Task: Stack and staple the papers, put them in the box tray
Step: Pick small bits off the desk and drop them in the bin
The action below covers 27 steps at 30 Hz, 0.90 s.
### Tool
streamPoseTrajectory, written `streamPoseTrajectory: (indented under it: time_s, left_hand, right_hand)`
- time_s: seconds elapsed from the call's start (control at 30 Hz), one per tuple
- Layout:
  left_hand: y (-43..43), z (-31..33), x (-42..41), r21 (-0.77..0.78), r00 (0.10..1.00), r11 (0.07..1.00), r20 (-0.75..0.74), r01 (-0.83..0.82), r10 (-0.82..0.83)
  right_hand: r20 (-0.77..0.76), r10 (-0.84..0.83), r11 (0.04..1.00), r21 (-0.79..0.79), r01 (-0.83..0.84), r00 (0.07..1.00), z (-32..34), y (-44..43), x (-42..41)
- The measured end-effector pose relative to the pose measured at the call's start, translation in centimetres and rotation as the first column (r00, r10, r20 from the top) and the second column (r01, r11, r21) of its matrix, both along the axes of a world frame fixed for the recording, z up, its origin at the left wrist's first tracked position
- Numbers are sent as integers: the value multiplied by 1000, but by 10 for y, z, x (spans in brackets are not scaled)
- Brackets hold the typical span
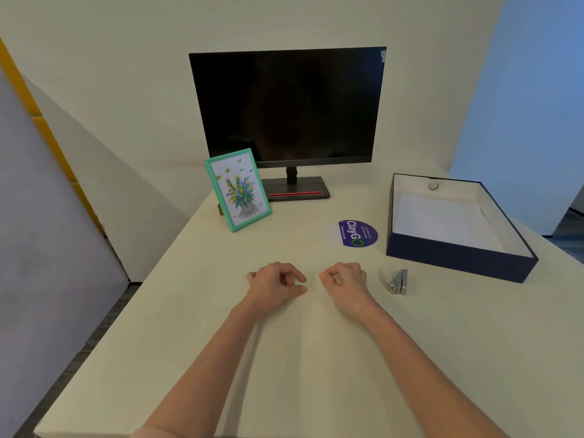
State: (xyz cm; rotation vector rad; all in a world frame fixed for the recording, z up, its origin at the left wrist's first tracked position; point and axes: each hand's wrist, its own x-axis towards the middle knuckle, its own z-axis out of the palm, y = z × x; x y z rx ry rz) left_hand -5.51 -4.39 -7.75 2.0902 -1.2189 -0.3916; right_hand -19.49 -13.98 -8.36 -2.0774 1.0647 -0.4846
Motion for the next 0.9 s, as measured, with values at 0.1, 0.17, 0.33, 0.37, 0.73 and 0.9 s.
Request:
streamPoseTrajectory:
  time_s: [0.1,0.17,0.33,0.37,0.73,0.9]
  left_hand:
    - [-2,-1,-2,-8,999,1000,20,-28,28]
    - [-3,-1,-5,-20,998,999,39,-43,44]
    - [-5,0,-10,-32,990,998,123,-61,64]
    - [-5,1,-12,-34,987,998,149,-62,66]
    - [-6,3,-18,46,949,998,313,-53,36]
    - [4,1,-13,-12,994,997,82,-78,78]
  right_hand:
    - [8,6,1000,6,-6,1000,0,1,-2]
    - [0,12,1000,-10,-12,1000,0,2,-1]
    - [-21,42,999,-34,-42,999,2,6,-2]
    - [-32,45,998,-43,-47,998,3,7,-2]
    - [-121,41,990,-128,-56,992,3,12,3]
    - [-100,35,991,-124,-48,994,0,11,3]
